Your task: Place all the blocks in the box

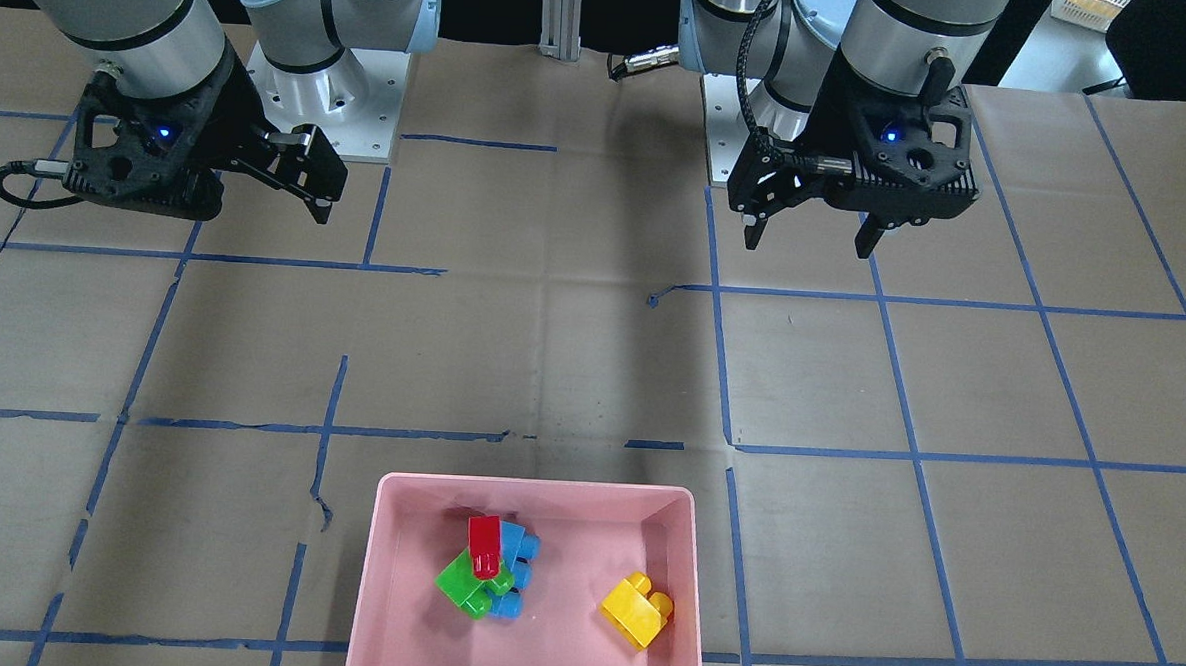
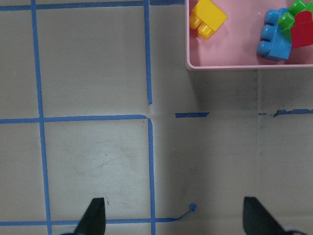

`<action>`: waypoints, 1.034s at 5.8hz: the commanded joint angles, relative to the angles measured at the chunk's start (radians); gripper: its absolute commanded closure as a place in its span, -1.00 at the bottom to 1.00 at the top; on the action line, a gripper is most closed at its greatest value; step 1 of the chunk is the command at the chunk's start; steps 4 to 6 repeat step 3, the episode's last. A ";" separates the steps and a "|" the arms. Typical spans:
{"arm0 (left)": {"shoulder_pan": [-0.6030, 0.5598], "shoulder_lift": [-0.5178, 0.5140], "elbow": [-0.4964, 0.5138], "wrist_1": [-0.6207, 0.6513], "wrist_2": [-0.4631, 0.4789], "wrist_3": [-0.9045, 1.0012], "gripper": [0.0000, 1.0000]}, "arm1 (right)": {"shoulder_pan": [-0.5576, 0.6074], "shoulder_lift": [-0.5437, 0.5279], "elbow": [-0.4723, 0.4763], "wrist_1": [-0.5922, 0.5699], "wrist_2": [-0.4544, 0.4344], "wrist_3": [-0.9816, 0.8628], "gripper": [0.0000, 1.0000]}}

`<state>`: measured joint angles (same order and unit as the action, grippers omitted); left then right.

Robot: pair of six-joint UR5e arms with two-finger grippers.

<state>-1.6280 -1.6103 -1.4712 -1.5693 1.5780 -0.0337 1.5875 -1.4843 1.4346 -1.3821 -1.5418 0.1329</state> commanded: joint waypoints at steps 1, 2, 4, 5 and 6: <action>0.000 0.000 -0.001 0.000 0.000 0.000 -1.00 | 0.000 -0.001 0.001 0.000 0.000 -0.003 -0.99; -0.001 -0.003 0.000 0.000 0.000 0.000 -1.00 | 0.000 -0.001 0.001 0.000 0.000 -0.003 -0.99; -0.001 -0.025 0.012 0.002 -0.004 -0.002 -1.00 | 0.000 0.001 0.003 0.000 0.000 -0.004 -0.99; -0.001 -0.025 0.012 0.002 -0.004 -0.002 -1.00 | 0.000 0.001 0.003 0.000 0.000 -0.004 -0.99; -0.001 -0.025 0.012 0.002 -0.004 -0.002 -1.00 | 0.000 0.001 0.003 0.000 0.000 -0.004 -0.99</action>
